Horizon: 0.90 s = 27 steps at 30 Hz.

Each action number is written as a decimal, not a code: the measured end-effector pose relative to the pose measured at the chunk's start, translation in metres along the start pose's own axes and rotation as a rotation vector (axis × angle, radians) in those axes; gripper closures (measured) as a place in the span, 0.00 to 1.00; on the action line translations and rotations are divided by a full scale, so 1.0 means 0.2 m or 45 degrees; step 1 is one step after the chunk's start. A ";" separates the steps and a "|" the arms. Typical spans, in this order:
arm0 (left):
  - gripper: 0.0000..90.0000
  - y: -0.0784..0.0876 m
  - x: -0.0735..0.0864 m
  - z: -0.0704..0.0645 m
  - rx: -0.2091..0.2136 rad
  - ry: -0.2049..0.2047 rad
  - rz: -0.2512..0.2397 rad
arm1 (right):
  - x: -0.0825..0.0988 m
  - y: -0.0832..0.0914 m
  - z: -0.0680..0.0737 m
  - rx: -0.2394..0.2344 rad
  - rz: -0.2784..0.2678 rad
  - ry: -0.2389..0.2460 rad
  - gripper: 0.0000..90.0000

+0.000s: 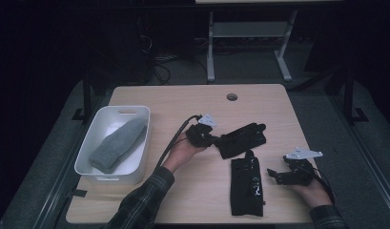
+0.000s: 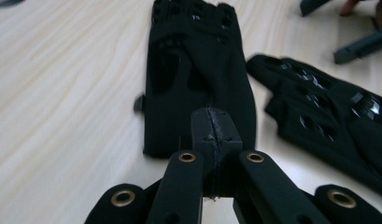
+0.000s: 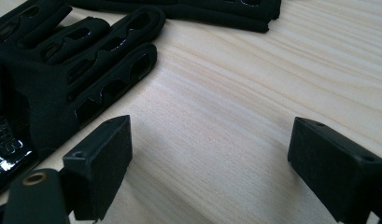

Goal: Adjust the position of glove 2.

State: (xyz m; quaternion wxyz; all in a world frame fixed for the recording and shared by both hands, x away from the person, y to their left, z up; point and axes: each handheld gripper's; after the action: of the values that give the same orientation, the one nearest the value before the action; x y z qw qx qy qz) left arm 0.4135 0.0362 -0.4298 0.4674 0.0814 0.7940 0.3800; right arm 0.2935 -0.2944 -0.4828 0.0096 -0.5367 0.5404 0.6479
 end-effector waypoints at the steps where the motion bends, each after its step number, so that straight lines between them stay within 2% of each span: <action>1: 0.99 0.00 0.00 0.00 0.000 0.000 0.000 | 0.00 0.00 0.00 0.000 0.000 0.000 0.15; 4: 0.99 -0.09 -0.07 0.01 0.000 -0.020 0.000 | 0.00 0.00 0.00 0.000 0.000 0.000 0.15; 5: 0.99 -0.09 -0.07 0.01 0.000 -0.020 0.000 | 0.00 0.00 0.00 0.000 0.000 -0.001 0.15; 6: 0.99 -0.14 -0.10 0.02 0.005 -0.018 -0.006 | 0.00 0.00 0.00 0.000 0.000 0.000 0.15; 8: 0.99 -0.16 -0.11 0.03 0.003 -0.009 -0.010 | 0.00 0.00 0.00 0.000 0.000 -0.001 0.15; 9: 0.99 -0.21 -0.13 0.04 -0.028 -0.030 0.006 | 0.00 0.00 0.00 0.000 0.000 0.000 0.15; 13: 0.99 -0.28 -0.15 0.06 -0.021 -0.029 0.013 | 0.00 0.00 0.00 0.000 -0.001 0.001 0.15; 17: 0.99 -0.36 -0.15 0.08 -0.053 -0.006 0.035 | 0.00 0.00 0.00 0.001 -0.001 0.001 0.15; 18: 0.99 -0.37 -0.14 0.08 -0.075 -0.009 0.038 | 0.00 0.00 0.00 0.001 -0.001 0.001 0.15; 21: 0.99 -0.38 -0.13 0.10 -0.066 0.026 0.030 | 0.00 0.00 0.00 0.001 -0.001 0.001 0.15; 23: 0.99 -0.36 -0.13 0.11 -0.086 0.014 0.040 | 0.00 0.00 0.00 0.001 -0.001 0.000 0.15; 27: 0.99 -0.31 -0.10 0.14 -0.113 0.023 0.050 | 0.00 0.00 0.00 0.001 0.000 0.001 0.15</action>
State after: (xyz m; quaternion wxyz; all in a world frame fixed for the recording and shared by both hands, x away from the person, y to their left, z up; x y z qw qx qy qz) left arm 0.4608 -0.0027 -0.4663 0.4560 0.0727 0.7788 0.4246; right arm 0.2935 -0.2944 -0.4829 0.0097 -0.5369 0.5407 0.6475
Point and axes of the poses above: each handheld gripper's, and its own axes: y roughly backward along the jaws, x roughly out of its underside, z roughly to its left, and after that the axes turned 15 degrees about y, right-handed
